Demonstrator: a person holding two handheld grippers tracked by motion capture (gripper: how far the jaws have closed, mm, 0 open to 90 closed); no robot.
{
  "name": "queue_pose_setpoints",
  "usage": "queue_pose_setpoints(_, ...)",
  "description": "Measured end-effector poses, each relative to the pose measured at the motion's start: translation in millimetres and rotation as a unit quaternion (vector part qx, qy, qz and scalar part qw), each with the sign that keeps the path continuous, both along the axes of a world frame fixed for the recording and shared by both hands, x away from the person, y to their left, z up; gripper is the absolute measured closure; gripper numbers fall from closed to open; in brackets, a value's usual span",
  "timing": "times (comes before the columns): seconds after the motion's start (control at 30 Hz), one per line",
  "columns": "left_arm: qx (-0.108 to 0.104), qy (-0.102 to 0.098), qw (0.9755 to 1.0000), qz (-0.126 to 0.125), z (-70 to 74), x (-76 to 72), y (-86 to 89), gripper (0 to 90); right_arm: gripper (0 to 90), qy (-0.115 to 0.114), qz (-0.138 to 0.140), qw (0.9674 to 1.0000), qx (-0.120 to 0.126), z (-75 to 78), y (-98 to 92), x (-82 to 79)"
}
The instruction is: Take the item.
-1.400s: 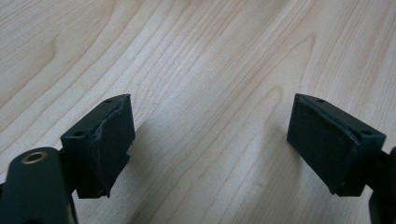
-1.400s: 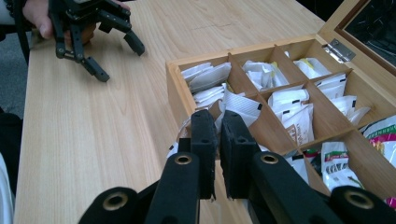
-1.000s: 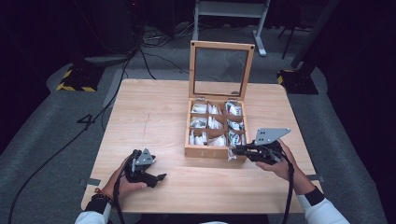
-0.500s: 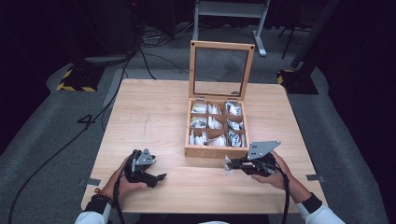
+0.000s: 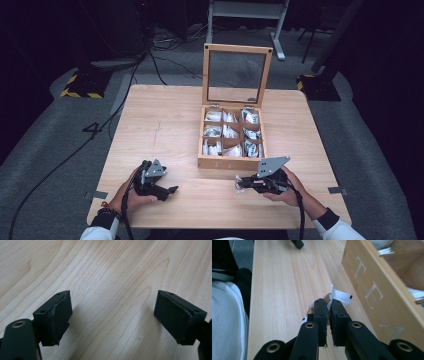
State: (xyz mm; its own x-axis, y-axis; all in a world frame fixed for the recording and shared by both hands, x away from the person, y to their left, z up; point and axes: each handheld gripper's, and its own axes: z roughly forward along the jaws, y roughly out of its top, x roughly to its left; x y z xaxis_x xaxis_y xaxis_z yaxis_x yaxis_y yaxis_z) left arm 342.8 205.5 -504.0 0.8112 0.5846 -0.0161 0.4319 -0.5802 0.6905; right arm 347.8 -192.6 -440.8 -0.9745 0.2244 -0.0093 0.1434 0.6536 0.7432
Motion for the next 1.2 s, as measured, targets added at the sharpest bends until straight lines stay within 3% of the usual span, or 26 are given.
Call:
queue_pose_setpoints(0.33, 0.0, 0.0, 1.0, 0.0, 0.0, 0.0, 0.0, 15.5, 84.3, 0.015, 0.009, 0.9998, -0.012, -17.0, 7.5, 1.6)
queue_pose_setpoints(0.47, 0.0, 0.0, 1.0, 0.0, 0.0, 0.0, 0.0, 15.5, 83.7, 0.038, 0.019, 0.9991, -0.008, -24.5, 7.7, 3.8)
queue_pose_setpoints(0.73, 0.001, -0.001, 1.0, 0.001, 0.0, -0.2, -0.1, 15.5, 81.9, 0.041, 0.026, 0.9986, -0.019, -30.0, 6.9, 5.2)
queue_pose_setpoints(0.9, 0.0, -0.001, 1.0, 0.002, 0.0, -0.4, -0.2, 15.6, 76.2, 0.04, 0.02, 0.9986, -0.027, -30.2, 3.9, 5.9)
queue_pose_setpoints(1.2, 0.001, -0.001, 1.0, 0.003, 0.0, -0.8, -0.3, 15.7, 57.7, 0.029, -0.011, 0.9987, -0.04, -31.0, -7.4, 7.5)
